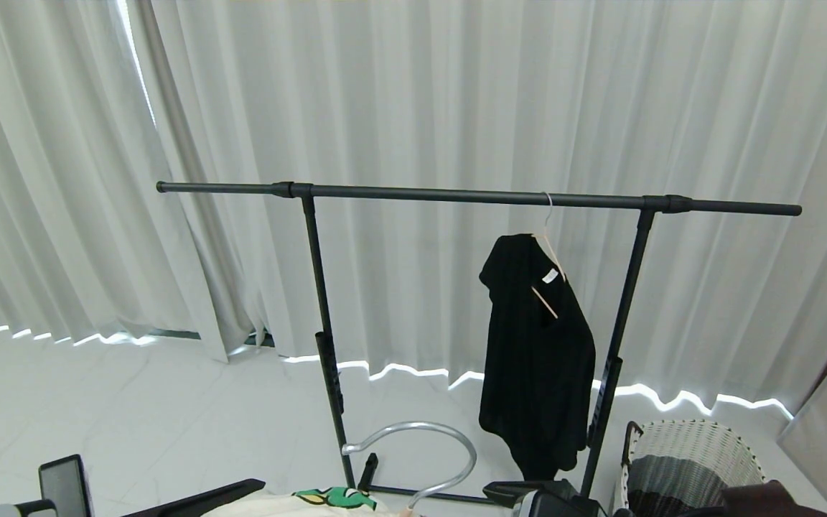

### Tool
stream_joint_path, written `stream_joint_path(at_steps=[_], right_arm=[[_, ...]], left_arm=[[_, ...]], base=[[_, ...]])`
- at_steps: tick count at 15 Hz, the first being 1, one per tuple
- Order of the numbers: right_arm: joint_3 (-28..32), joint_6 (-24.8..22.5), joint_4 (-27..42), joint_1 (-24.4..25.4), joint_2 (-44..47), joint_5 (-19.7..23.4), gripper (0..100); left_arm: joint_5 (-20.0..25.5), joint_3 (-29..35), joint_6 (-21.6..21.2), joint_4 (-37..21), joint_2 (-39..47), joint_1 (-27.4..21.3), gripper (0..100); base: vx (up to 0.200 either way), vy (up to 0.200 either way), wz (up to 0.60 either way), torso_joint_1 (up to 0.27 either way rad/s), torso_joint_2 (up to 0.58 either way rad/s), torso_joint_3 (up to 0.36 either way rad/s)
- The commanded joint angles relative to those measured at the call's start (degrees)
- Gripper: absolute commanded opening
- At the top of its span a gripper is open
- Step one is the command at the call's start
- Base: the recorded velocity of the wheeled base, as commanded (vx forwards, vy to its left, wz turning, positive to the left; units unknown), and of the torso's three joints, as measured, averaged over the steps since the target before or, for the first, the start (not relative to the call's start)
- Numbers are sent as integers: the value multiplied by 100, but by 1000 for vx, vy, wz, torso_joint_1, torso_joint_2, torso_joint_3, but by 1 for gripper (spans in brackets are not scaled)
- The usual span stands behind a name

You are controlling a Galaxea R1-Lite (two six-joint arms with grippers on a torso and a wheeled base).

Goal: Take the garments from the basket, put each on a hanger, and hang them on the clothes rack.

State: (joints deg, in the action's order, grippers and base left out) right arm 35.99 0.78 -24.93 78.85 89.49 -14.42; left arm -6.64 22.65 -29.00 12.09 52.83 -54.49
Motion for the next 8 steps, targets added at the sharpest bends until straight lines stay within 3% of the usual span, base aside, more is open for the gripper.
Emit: stream_joint_path(at_steps=[1,8], right_arm=[[-4,1,6,-36,16,1,100],[-13,-16,6,-54,25,-17,100]], left_arm=[[-4,3,0,4,-54,0,0],[-4,11,0,4,-63,-9,0]], base=[[0,0,0,0,0,0],[0,0,0,0,0,0]])
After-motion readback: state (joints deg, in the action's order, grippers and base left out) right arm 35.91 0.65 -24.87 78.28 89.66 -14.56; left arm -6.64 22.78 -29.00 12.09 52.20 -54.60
